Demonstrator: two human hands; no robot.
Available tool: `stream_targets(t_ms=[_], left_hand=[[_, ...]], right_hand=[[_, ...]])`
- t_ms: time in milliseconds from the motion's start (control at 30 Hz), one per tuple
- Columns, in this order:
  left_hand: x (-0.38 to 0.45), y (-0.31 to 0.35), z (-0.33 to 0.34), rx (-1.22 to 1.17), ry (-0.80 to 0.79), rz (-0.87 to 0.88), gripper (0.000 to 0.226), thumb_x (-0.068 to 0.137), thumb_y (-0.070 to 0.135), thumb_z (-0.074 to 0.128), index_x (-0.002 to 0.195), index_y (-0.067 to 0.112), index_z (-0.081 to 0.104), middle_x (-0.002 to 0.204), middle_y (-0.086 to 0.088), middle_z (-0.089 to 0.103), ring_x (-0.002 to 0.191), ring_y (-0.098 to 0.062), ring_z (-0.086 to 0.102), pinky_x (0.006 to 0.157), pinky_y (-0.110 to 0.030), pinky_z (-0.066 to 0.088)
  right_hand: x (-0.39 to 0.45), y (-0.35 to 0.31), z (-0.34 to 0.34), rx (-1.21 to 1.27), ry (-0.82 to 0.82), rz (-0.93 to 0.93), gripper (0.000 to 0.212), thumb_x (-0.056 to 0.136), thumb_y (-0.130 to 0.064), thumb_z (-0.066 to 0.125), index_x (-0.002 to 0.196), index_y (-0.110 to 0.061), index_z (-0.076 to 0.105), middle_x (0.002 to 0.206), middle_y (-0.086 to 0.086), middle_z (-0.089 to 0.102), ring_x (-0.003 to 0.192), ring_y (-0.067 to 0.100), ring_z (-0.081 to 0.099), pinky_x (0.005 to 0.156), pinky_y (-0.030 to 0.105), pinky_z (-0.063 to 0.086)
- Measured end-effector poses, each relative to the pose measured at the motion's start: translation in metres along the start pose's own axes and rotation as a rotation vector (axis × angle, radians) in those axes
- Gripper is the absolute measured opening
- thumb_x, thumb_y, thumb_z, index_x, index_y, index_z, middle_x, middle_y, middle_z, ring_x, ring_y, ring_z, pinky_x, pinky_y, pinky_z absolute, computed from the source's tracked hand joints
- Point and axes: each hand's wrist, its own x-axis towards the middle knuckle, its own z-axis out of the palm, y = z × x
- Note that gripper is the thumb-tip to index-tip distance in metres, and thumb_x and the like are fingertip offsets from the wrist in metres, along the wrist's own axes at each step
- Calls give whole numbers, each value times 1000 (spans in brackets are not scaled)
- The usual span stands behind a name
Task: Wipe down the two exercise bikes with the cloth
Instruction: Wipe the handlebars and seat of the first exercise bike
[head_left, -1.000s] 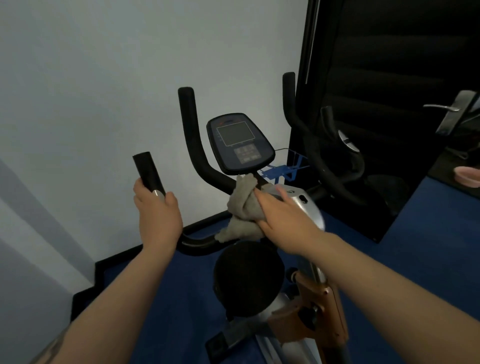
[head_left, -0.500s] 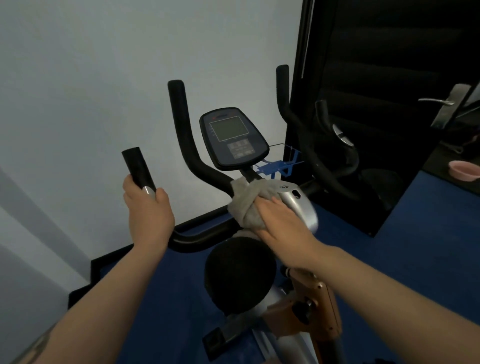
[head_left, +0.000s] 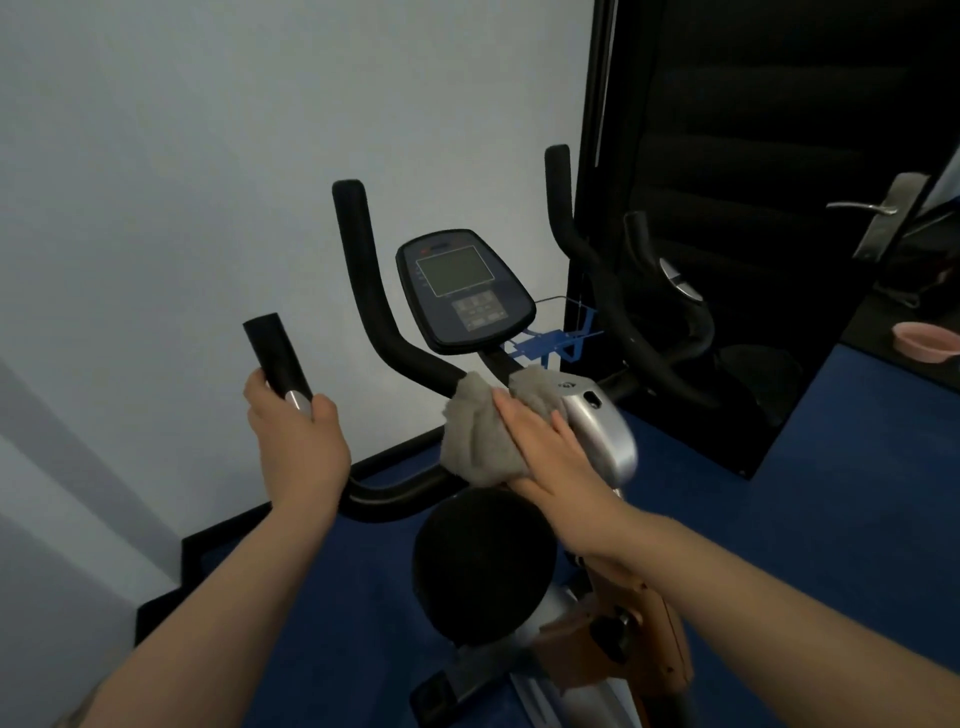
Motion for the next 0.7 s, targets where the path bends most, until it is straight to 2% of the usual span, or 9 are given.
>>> stream_targets(t_ms=[67, 100, 133, 200, 267, 367, 433, 567, 700], left_hand=[[-1, 0, 1, 8, 9, 11, 54, 98, 19, 44, 147, 23, 22, 133, -15, 45, 96, -37, 60, 81, -57, 53], [-1, 0, 2, 10, 9, 12, 54, 98, 19, 43, 147, 24, 21, 133, -15, 45, 96, -37, 60, 81, -56, 53], [-1, 0, 2, 9, 4, 10, 54, 98, 19, 43, 148, 24, 21, 134, -15, 44, 97, -37, 60, 82, -56, 53], [0, -1, 1, -4, -12, -2, 56, 98, 19, 43, 148, 24, 19, 137, -15, 42, 102, -39, 59, 85, -57, 52], [1, -1, -1, -23, -27, -10, 56, 98, 19, 44, 149, 24, 19, 137, -17, 42, 104, -40, 58, 86, -58, 51], [1, -1, -2, -57, -41, -1, 56, 99, 19, 45, 148, 24, 19, 137, -17, 42, 105, -40, 58, 85, -56, 53], [1, -3, -2, -80, -44, 11, 55, 99, 19, 44, 148, 24, 20, 136, -16, 43, 101, -36, 58, 82, -50, 54], [2, -7, 0, -100, -21, 21, 53, 98, 19, 44, 146, 27, 22, 132, -15, 47, 96, -33, 59, 75, -45, 55], [1, -5, -2, -101, -36, 19, 54, 99, 19, 45, 147, 26, 20, 136, -14, 45, 106, -33, 57, 89, -50, 52]], right_hand=[[18, -1, -2, -48, -38, 32, 71, 101, -24, 46, 156, -26, 2, 157, -10, 22, 137, -17, 4, 110, 11, -11], [33, -4, -5, -56, -51, 70, 70, 101, -23, 46, 156, -28, 3, 154, -3, 32, 139, 1, 22, 118, 23, 3], [46, -9, -7, -50, -54, 107, 65, 101, -25, 45, 155, -31, 8, 147, 2, 42, 132, 17, 39, 117, 36, 23], [67, -16, -7, 0, -15, 154, 49, 101, -28, 43, 146, -33, 25, 123, 2, 58, 107, 25, 59, 96, 47, 47], [68, -16, 0, 20, 32, 137, 43, 100, -29, 42, 141, -34, 30, 116, 0, 58, 104, 24, 61, 90, 44, 49], [49, -6, 8, -46, 53, 41, 67, 97, -17, 50, 153, -27, 16, 144, 9, 43, 126, 26, 46, 103, 37, 38], [47, 0, 6, -67, 34, 18, 71, 97, -15, 51, 155, -26, 12, 148, 10, 39, 128, 27, 44, 105, 39, 37], [91, -8, -2, -5, -52, 99, 38, 102, -31, 40, 139, -27, 34, 123, 6, 59, 109, 25, 59, 89, 40, 47], [123, -18, 6, 92, 74, 241, 43, 102, -50, 31, 134, -25, 44, 117, 3, 62, 108, 25, 59, 83, 37, 46]])
